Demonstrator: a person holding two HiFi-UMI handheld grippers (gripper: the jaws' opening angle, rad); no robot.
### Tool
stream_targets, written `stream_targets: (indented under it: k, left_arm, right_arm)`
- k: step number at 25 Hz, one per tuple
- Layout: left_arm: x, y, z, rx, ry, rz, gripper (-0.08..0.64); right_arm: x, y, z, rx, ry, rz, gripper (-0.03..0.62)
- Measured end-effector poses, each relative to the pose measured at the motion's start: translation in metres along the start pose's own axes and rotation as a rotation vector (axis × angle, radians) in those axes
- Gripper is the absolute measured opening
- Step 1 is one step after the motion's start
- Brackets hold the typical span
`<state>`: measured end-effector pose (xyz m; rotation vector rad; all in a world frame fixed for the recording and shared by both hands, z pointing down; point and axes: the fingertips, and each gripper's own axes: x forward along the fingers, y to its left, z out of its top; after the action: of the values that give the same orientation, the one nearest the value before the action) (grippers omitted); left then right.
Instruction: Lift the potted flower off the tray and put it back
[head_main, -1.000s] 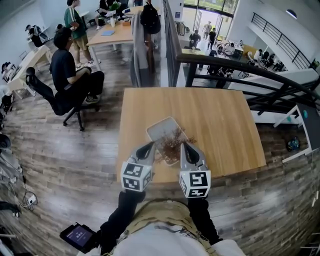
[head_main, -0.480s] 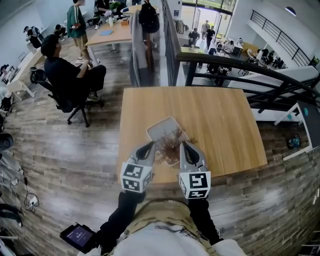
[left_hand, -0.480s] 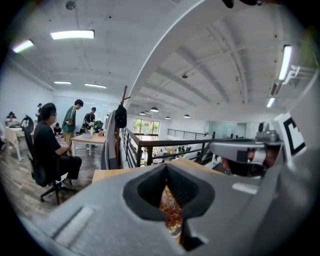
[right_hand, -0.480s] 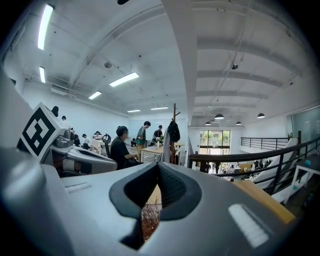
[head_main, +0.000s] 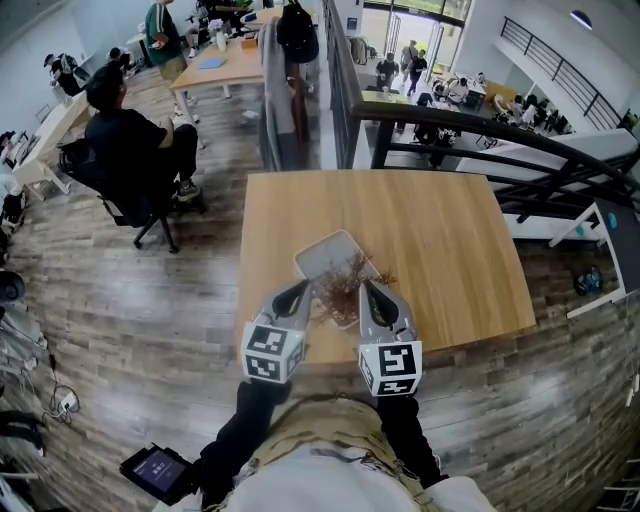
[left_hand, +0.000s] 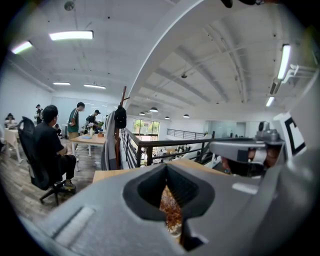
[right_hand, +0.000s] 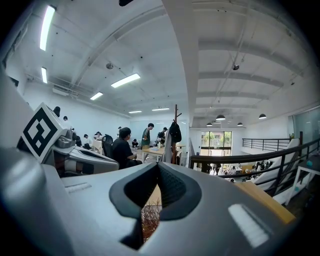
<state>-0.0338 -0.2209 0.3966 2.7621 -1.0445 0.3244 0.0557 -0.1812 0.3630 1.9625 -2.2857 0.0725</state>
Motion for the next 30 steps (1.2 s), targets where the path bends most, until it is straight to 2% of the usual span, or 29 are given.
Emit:
stream_targets:
  k: [30]
  left_arm:
    - [-0.015, 0.007, -0.012, -0.017, 0.034, 0.031, 0.002]
  right_arm:
    - [0.002, 0.015, -0.008, 0.018, 0.016, 0.03, 0.005]
